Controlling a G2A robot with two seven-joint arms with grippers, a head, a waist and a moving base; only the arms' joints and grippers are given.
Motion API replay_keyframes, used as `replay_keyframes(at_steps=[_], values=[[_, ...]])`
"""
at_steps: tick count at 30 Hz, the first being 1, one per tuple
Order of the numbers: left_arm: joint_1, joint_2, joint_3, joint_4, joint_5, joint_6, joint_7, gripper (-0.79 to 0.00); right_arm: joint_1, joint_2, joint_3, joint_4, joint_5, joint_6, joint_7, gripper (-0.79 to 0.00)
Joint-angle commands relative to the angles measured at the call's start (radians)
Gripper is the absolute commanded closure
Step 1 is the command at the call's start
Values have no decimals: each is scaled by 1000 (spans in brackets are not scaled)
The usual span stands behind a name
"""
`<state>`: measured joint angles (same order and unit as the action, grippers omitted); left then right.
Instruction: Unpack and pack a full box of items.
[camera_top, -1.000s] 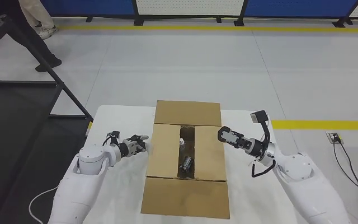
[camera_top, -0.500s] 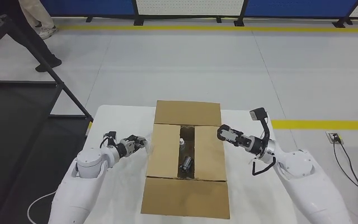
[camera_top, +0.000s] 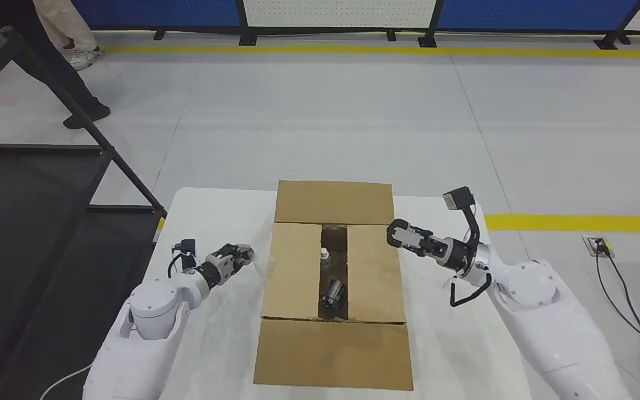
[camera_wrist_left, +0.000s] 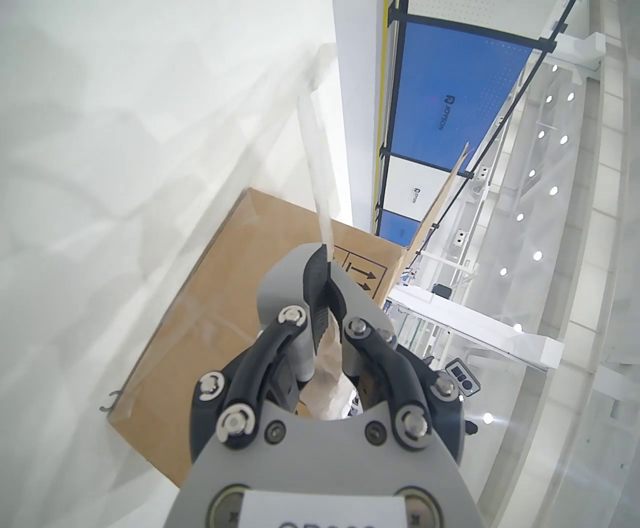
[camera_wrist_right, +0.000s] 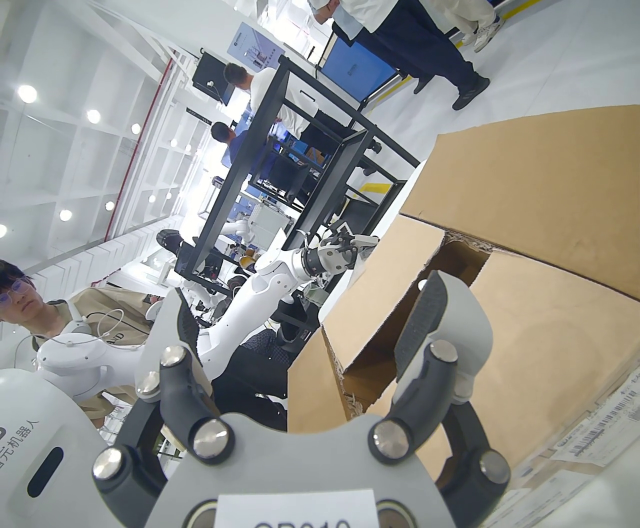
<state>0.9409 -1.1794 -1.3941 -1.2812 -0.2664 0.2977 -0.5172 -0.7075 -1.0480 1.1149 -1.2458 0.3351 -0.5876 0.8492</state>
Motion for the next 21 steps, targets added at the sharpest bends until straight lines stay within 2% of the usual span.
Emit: replay_keyframes(at_steps=[1, 10, 11, 12, 13, 17, 21], values=[[23, 1, -6, -30, 3, 1, 31, 0, 2, -1, 0, 5, 1, -3, 2, -785], [136, 1, -23, -167, 8, 3, 145, 0, 16, -7, -1, 32, 13, -8, 24, -785], [149, 1, -24, -183, 11, 2, 155, -9, 18, -7, -1, 35, 15, -9, 26, -785], [162, 1, -27, -198, 11, 3, 166, -89, 21, -8, -1, 38, 17, -11, 29, -785], [174, 1, -29, -212, 11, 4, 174, -111, 23, -8, -1, 42, 18, -13, 33, -785], [217, 0, -41, -251, 0, -2, 208, -89, 31, -11, -4, 55, 25, -18, 43, -785], [251, -3, -52, -279, -16, -11, 257, -126, 41, -15, -7, 70, 34, -20, 53, -785]])
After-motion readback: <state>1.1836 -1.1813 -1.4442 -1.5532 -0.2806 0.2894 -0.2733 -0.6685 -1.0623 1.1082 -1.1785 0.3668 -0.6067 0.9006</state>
